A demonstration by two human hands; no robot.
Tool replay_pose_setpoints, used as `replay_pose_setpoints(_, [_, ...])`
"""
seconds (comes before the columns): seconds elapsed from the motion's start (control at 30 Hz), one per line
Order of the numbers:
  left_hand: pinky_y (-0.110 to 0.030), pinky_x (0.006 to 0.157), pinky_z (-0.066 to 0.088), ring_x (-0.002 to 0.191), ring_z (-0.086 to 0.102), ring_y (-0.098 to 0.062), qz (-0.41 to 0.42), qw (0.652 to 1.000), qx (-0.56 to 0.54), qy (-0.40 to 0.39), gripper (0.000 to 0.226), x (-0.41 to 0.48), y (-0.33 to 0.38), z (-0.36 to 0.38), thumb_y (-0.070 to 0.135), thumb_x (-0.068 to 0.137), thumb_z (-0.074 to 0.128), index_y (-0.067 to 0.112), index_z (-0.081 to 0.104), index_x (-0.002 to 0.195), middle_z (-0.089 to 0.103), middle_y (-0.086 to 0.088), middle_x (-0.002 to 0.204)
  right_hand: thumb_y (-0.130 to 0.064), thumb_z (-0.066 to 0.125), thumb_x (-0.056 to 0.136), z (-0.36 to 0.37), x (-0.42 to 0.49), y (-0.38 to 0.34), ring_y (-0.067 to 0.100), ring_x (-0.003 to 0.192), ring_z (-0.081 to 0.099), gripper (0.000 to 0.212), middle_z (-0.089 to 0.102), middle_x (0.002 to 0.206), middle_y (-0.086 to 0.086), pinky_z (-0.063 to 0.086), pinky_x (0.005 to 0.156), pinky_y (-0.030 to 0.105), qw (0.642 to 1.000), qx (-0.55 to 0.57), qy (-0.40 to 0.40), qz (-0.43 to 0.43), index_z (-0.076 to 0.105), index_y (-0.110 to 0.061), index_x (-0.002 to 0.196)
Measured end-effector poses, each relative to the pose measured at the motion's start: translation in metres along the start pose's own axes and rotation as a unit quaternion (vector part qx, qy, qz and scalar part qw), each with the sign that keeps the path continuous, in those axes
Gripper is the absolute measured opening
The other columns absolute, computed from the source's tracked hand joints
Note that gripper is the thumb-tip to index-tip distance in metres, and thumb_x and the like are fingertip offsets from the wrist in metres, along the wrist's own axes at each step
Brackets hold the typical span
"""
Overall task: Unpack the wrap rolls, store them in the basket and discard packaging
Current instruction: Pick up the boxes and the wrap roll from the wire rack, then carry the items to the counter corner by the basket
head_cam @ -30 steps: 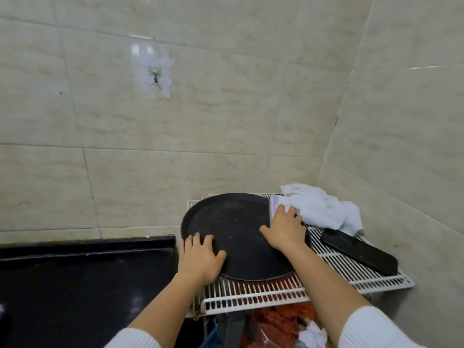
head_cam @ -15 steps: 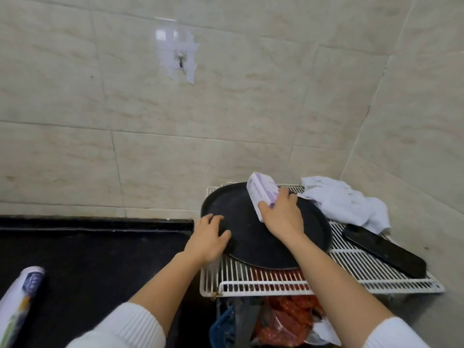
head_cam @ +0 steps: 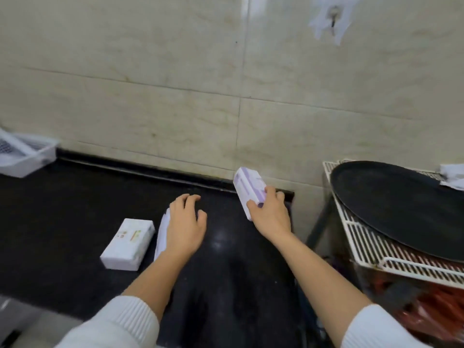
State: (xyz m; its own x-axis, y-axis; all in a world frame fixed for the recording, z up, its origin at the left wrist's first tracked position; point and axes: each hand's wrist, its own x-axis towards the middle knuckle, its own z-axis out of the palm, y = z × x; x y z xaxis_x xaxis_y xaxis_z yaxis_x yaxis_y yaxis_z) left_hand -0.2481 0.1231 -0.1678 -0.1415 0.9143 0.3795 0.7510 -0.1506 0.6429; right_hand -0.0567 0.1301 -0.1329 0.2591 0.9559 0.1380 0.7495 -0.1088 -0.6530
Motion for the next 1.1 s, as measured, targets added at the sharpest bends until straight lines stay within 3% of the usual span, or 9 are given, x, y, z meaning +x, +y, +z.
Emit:
replay_pose_setpoints(0.07, [-0.036, 0.1, 0.034, 0.126, 0.036, -0.027, -0.03, 0.999, -0.004, 0.022, 0.036, -0.014, -0.056, -0.025, 0.01, 0.088, 0.053, 0.01, 0.054, 0.124, 0.046, -0.011, 0.135, -0.038, 0.053, 0.089, 0.048, -0.022, -0.011, 0.032, 0.091, 0.058, 0.052, 0.043, 0.123, 0.011, 0.045, 0.071, 0.035, 0.999, -0.019, -0.025, 0.019, 0.04, -0.013, 0.132])
replay_pose_setpoints(0.23, [-0.044, 0.093, 0.042, 0.129, 0.029, -0.033, -0.123, 0.991, 0.051, 0.001, 0.044, -0.062, -0.182, -0.067, 0.009, 0.089, 0.051, 0.009, 0.043, 0.132, 0.035, -0.014, 0.142, -0.034, 0.054, 0.089, 0.142, -0.075, -0.018, 0.036, 0.105, 0.057, 0.058, 0.04, 0.125, 0.014, 0.052, 0.085, 0.049, 0.992, -0.042, -0.073, 0.093, 0.032, -0.011, 0.138])
replay_pose_setpoints(0.43, [-0.045, 0.119, 0.015, 0.145, 0.01, -0.037, -0.222, 0.958, 0.102, -0.149, 0.057, -0.091, -0.255, -0.055, 0.018, 0.095, 0.046, 0.001, 0.027, 0.146, 0.018, -0.023, 0.156, -0.029, 0.055, 0.092, 0.197, -0.117, -0.007, 0.034, 0.114, 0.047, 0.071, 0.029, 0.134, 0.011, 0.048, 0.082, 0.041, 0.985, -0.068, -0.094, 0.125, 0.015, -0.018, 0.149])
replay_pose_setpoints(0.53, [-0.043, 0.12, 0.01, 0.147, 0.005, -0.034, -0.197, 0.949, 0.145, -0.2, 0.061, -0.099, -0.271, -0.042, 0.029, 0.097, 0.042, 0.003, 0.022, 0.149, 0.012, -0.02, 0.159, -0.033, 0.056, 0.089, 0.204, -0.12, -0.005, 0.034, 0.117, 0.043, 0.072, 0.028, 0.139, 0.011, 0.045, 0.09, 0.044, 0.977, -0.121, -0.109, 0.135, 0.016, -0.019, 0.147])
replay_pose_setpoints(0.67, [-0.047, 0.116, 0.019, 0.145, 0.014, -0.034, -0.199, 0.945, 0.164, -0.199, 0.059, -0.1, -0.278, -0.042, 0.033, 0.096, 0.043, 0.009, 0.027, 0.147, 0.019, -0.016, 0.158, -0.036, 0.057, 0.085, 0.204, -0.104, -0.017, 0.03, 0.129, 0.03, 0.064, 0.029, 0.145, 0.01, 0.026, 0.104, 0.048, 0.979, -0.178, -0.049, 0.086, 0.03, -0.016, 0.14])
replay_pose_setpoints(0.83, [-0.054, 0.103, 0.032, 0.129, 0.031, -0.041, -0.313, 0.947, 0.022, -0.067, 0.055, -0.073, -0.266, -0.055, 0.026, 0.096, 0.046, 0.008, 0.029, 0.145, 0.036, -0.025, 0.144, -0.033, 0.057, 0.086, 0.215, -0.082, -0.049, 0.026, 0.127, 0.036, 0.057, 0.039, 0.14, 0.007, 0.032, 0.105, 0.044, 0.992, -0.118, -0.05, -0.012, 0.038, -0.015, 0.137])
replay_pose_setpoints(0.9, [-0.053, 0.105, 0.031, 0.13, 0.027, -0.039, -0.286, 0.958, -0.008, -0.019, 0.057, -0.041, -0.26, -0.059, 0.027, 0.094, 0.048, 0.012, 0.028, 0.146, 0.031, -0.024, 0.145, -0.036, 0.057, 0.085, 0.233, -0.062, -0.068, 0.027, 0.126, 0.038, 0.063, 0.039, 0.138, 0.007, 0.036, 0.103, 0.042, 0.992, -0.08, -0.098, -0.023, 0.035, -0.013, 0.139])
replay_pose_setpoints(1.0, [-0.052, 0.11, 0.022, 0.138, 0.015, -0.033, -0.215, 0.969, 0.032, -0.118, 0.066, -0.019, -0.239, -0.054, 0.038, 0.088, 0.056, 0.026, 0.028, 0.147, 0.019, -0.015, 0.153, -0.045, 0.06, 0.083, 0.252, -0.063, -0.079, 0.029, 0.122, 0.041, 0.072, 0.038, 0.135, 0.011, 0.041, 0.099, 0.042, 0.983, -0.102, -0.15, 0.036, 0.031, -0.01, 0.139])
replay_pose_setpoints(1.1, [-0.051, 0.111, 0.02, 0.138, 0.012, -0.03, -0.244, 0.948, 0.055, -0.198, 0.087, -0.013, -0.227, -0.042, 0.05, 0.077, 0.061, 0.038, 0.012, 0.148, 0.01, -0.008, 0.155, -0.049, 0.065, 0.079, 0.269, -0.064, -0.076, 0.031, 0.124, 0.042, 0.081, 0.039, 0.134, 0.013, 0.043, 0.096, 0.044, 0.968, -0.11, -0.205, 0.099, 0.029, -0.007, 0.138])
